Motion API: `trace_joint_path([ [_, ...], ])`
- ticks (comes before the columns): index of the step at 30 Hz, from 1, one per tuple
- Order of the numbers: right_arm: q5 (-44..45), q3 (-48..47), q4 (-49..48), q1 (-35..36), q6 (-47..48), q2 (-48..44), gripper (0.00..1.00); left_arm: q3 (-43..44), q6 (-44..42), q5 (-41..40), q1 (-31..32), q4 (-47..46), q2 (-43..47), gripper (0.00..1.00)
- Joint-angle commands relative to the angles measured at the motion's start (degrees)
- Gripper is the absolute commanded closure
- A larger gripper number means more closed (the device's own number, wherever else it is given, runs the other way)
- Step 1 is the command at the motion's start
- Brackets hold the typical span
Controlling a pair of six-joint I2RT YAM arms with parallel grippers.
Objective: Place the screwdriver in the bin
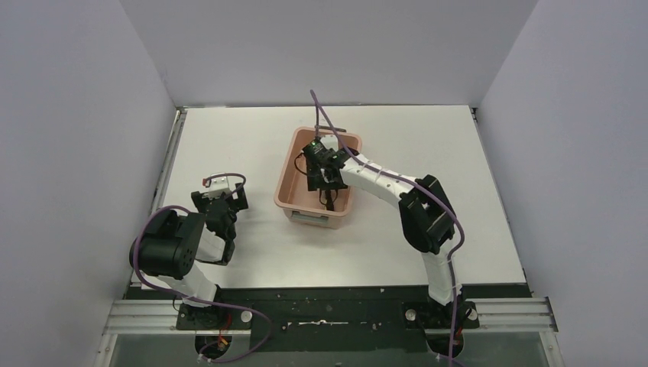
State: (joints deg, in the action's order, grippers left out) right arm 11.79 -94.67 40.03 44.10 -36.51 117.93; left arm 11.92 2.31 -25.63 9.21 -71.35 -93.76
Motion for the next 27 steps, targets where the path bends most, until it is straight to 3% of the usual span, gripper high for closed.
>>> trace_joint_path([
  [1,5.4,-8.6,2.7,1.5,1.6,-4.9,0.38,1.1,-0.2,0.8,-0.4,-1.2,1.3,0.03],
  [5,5.4,-12.2,4.2,1.9,4.1,-10.9,0.27,1.1,-0.2,0.8,-0.4,-1.2,1.3,0.03],
  [9,6.8,-10.6,3.1,1.3,8.0,-19.9,0.01,1.1,-0.2,0.8,-0.4,-1.1,1.3,0.03],
  [13,8.1,-1.6,-1.4,-4.2,13.0,-31.9,0.00,1.1,-0.2,0.8,-0.4,-1.2,1.3,0.03],
  [19,8.4,26.2,-14.9,-20.2,20.9,-49.6,0.00,1.1,-0.1,1.0,-0.5,-1.1,1.3,0.03],
  [23,5.4,41.9,-23.3,-27.6,19.8,-55.9,0.00,1.2,-0.1,1.1,-0.5,-1.0,1.4,0.03],
  [27,6.4,52.8,-28.2,-28.7,17.1,-58.0,0.00,1.2,-0.1,1.1,-0.5,-1.0,1.2,0.03],
])
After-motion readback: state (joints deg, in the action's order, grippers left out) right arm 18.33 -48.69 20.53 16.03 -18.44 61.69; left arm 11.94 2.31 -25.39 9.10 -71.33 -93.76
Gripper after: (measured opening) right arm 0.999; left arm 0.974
